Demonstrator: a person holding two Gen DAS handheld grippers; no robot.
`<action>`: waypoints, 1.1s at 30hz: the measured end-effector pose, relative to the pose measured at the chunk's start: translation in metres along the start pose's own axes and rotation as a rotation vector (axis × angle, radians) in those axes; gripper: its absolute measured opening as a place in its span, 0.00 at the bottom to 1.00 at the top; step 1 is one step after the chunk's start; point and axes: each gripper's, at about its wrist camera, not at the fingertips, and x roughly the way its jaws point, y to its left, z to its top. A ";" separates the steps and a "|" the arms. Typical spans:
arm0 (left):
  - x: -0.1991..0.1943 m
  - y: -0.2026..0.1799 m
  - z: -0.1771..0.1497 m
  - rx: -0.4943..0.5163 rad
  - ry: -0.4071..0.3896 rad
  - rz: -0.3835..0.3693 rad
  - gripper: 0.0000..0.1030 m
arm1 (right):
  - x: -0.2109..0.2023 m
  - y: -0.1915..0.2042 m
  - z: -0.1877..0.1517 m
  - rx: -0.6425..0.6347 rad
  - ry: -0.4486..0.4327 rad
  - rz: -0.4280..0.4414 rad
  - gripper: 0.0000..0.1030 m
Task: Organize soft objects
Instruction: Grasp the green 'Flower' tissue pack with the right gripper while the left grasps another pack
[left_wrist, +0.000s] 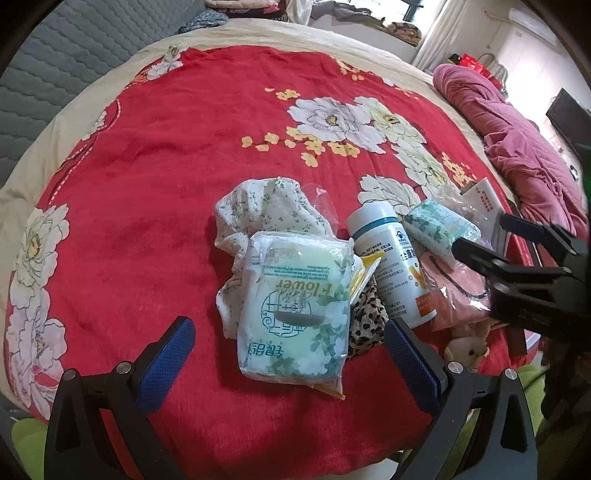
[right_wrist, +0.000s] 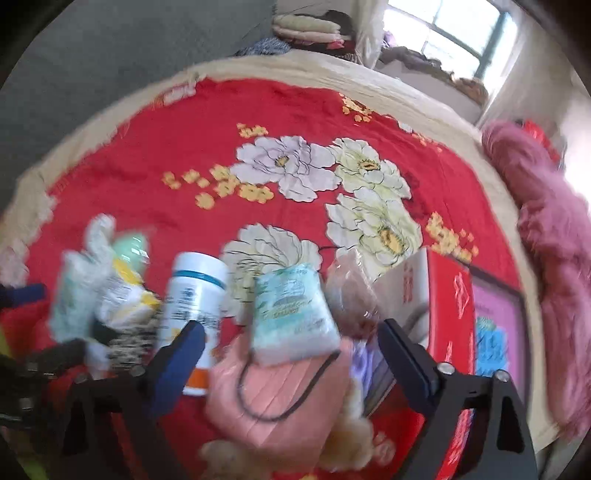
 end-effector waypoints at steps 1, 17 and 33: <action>0.000 0.001 0.000 -0.003 0.000 -0.004 0.99 | 0.003 0.002 0.000 -0.024 0.006 -0.012 0.85; 0.008 0.009 0.003 -0.037 0.011 -0.018 0.94 | 0.042 0.006 0.009 -0.066 0.056 0.003 0.50; 0.005 0.008 -0.001 -0.044 0.024 -0.069 0.56 | -0.023 -0.022 -0.008 0.138 -0.051 0.149 0.49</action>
